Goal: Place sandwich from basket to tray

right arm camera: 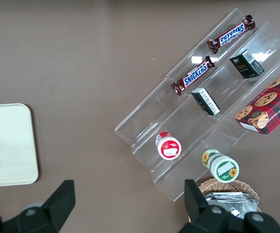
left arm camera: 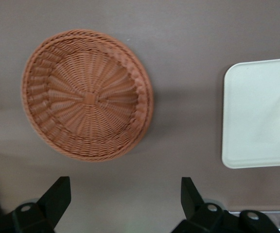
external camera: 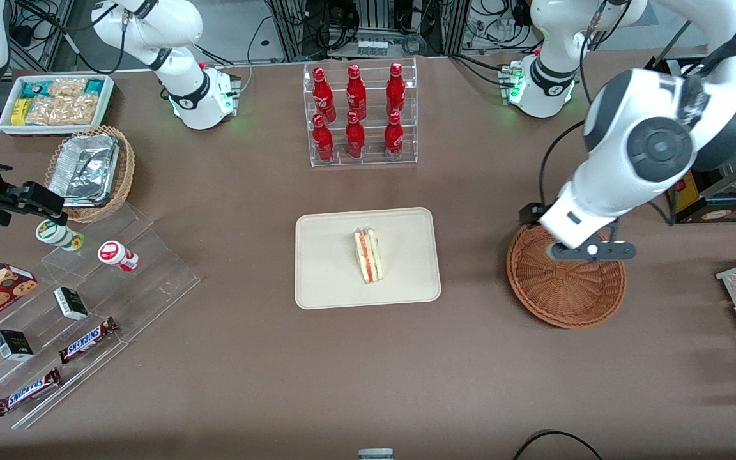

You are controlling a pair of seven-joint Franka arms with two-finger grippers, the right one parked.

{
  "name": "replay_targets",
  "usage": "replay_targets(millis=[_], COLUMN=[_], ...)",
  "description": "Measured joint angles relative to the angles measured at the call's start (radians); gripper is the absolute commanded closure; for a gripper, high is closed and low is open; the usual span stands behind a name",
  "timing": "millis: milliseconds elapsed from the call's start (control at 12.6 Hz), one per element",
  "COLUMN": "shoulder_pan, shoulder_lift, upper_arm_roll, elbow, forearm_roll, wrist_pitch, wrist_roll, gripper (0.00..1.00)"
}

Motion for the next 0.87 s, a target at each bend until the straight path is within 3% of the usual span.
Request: replay_targets(millis=[159, 635, 873], shoulder_pan=[0.026, -0.017, -0.036], shoulder_lift=[-0.068, -0.215, -0.236], upper_arm_roll=[0.027, 0.250, 0.268], elbow=[-0.038, -0.050, -0.036], forearm_roll=[-0.021, -0.076, -0.076], wrist_pitch=[-0.033, -0.226, -0.265], wrist_roll=[0.076, 0.268, 0.269], gripper=[0.00, 0.00, 0.00])
